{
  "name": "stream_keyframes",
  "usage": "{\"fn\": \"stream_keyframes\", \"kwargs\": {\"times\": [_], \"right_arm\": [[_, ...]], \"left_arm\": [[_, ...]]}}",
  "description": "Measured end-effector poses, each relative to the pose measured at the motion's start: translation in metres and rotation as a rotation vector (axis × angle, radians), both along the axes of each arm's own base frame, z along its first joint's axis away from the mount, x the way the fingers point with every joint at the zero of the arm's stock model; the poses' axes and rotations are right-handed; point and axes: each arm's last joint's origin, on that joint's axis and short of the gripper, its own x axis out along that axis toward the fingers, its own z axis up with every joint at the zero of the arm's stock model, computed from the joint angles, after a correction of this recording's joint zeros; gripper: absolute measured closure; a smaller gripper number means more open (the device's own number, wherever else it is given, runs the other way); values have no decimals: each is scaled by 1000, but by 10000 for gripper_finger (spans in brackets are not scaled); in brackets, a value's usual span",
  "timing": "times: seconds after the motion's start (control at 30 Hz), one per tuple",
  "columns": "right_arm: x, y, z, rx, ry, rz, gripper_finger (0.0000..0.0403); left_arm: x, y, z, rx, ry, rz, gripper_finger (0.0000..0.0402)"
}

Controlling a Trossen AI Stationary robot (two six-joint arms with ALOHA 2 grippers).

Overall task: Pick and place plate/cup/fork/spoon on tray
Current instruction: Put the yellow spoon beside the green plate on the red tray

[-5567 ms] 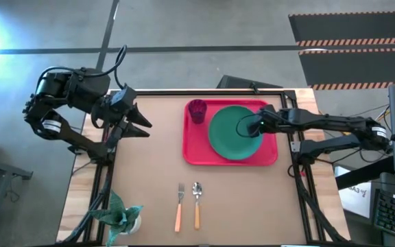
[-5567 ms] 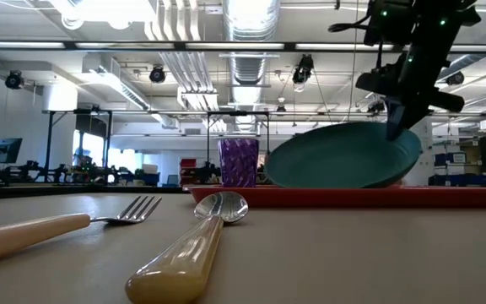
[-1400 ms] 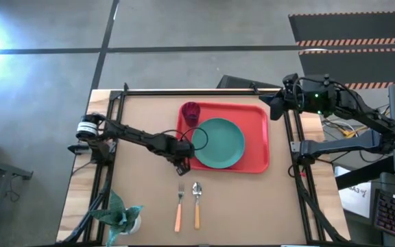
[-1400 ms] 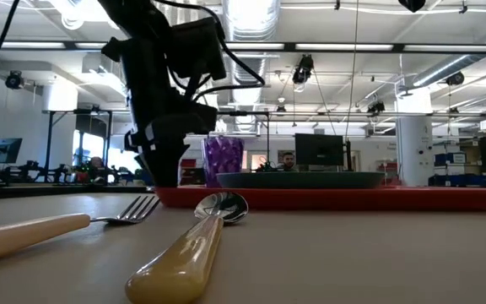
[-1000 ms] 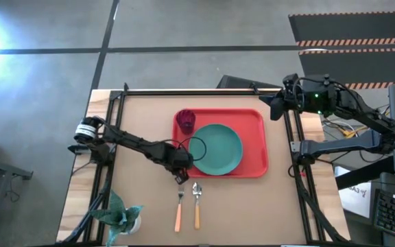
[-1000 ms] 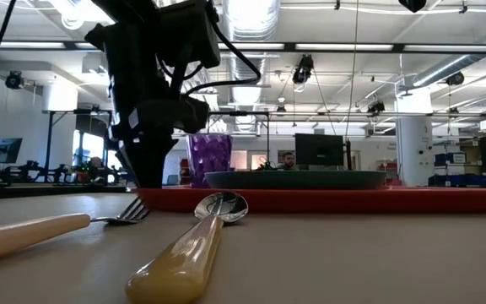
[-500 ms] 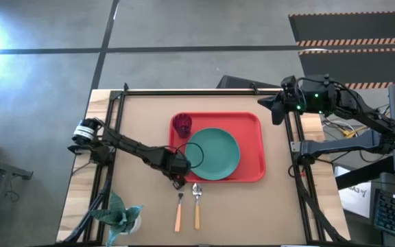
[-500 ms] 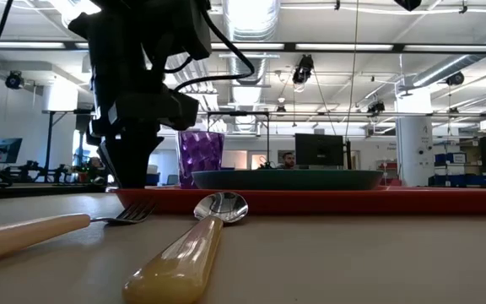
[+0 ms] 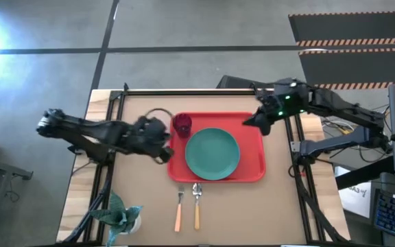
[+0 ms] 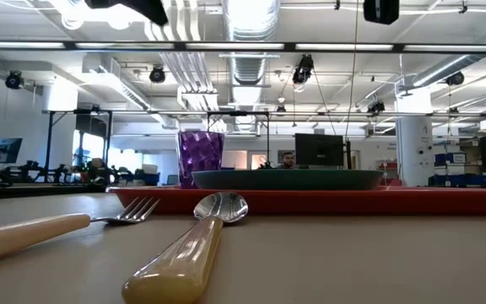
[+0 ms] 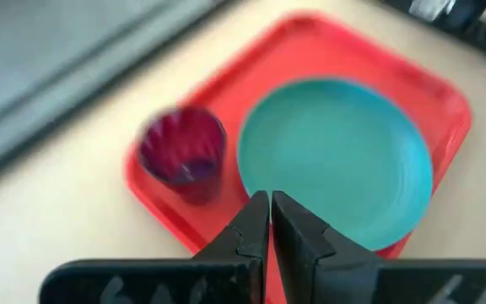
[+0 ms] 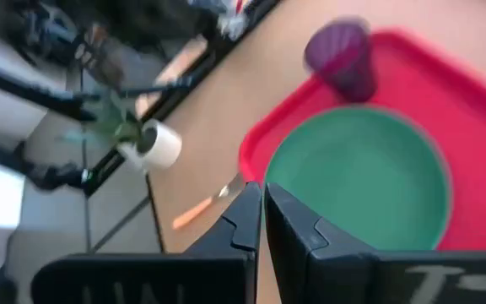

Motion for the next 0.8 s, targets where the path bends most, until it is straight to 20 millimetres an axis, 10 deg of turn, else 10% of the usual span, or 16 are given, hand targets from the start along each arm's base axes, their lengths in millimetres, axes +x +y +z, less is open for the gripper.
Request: {"fn": "stream_keyframes", "kwargs": {"times": [0.47, 0.8], "right_arm": [[105, 83, -26, 208, -156, 226, 394], [154, 167, -76, 348, 57, 269, 394]], "left_arm": [[-66, -1, 27, 130, 103, -58, 401], [-87, 8, 36, 138, 69, -74, 401]]}}
